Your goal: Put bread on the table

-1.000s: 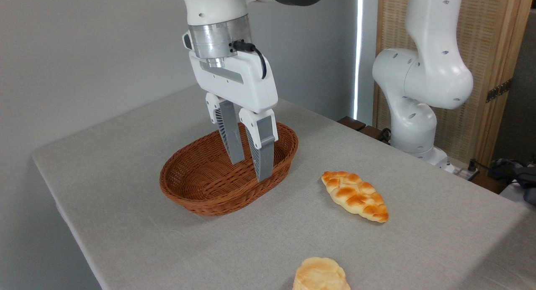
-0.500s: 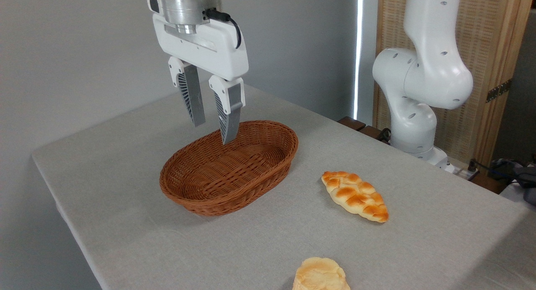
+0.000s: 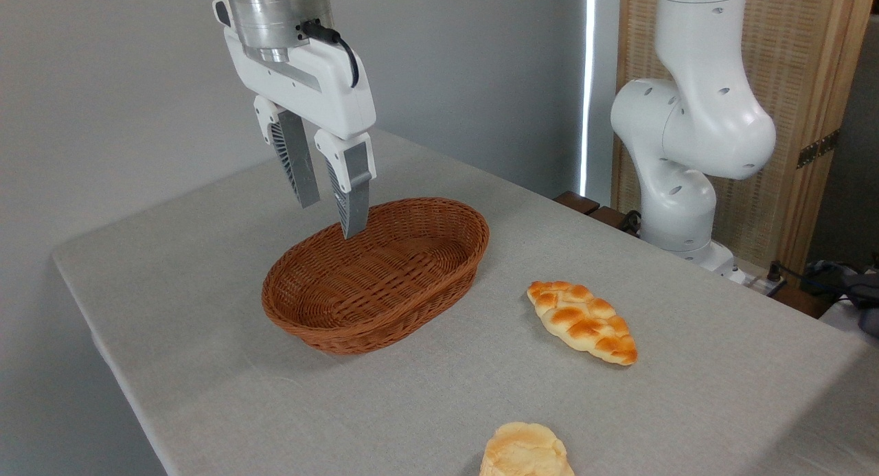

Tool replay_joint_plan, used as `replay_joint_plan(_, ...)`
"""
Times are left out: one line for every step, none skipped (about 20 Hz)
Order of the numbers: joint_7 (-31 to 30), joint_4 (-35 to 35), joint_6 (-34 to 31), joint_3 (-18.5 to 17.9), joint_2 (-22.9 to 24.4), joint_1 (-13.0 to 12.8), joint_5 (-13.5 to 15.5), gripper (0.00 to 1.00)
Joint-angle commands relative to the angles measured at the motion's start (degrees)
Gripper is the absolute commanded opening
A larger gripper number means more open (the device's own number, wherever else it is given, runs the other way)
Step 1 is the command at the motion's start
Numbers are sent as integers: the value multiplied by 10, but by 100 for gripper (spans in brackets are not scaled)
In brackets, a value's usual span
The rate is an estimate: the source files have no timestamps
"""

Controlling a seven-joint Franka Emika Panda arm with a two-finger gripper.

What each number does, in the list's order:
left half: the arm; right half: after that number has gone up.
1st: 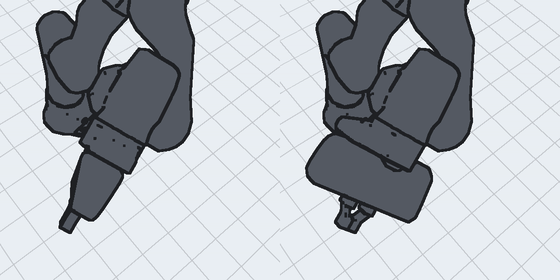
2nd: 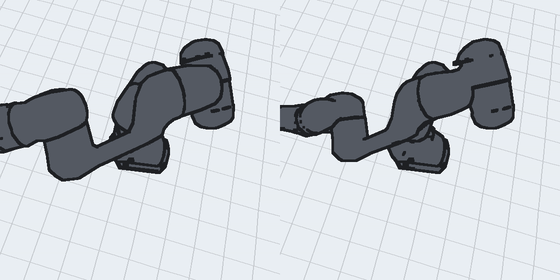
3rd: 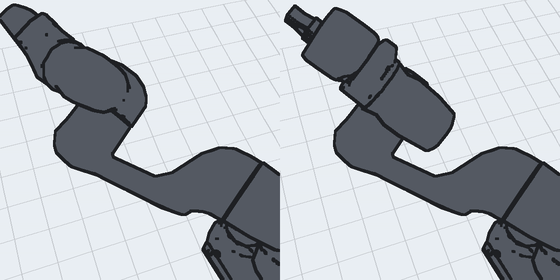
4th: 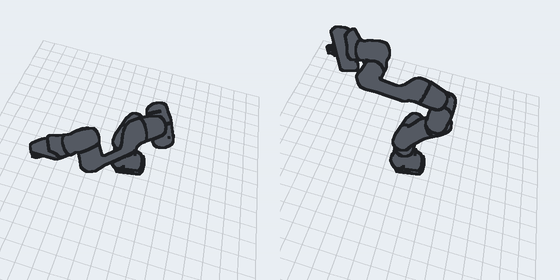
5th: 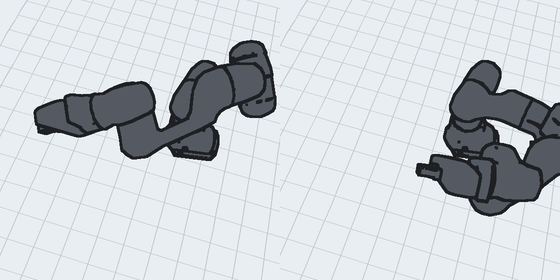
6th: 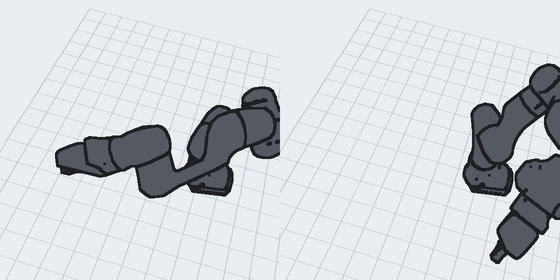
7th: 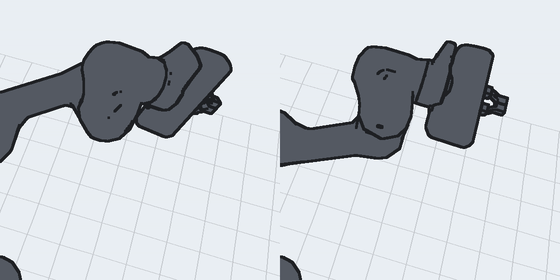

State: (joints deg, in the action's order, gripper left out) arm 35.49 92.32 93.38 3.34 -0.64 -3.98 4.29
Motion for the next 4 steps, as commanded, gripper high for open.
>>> replay_joint_plan(15, -2, 14, -4, 0, 3, 5, 100)
replay_joint_plan(15, 0, 20, -4, 1, 3, 4, 100)
replay_joint_plan(16, 3, 23, -4, 1, 4, 2, 100)
replay_joint_plan(19, 3, 23, -4, 2, 4, 1, 100)
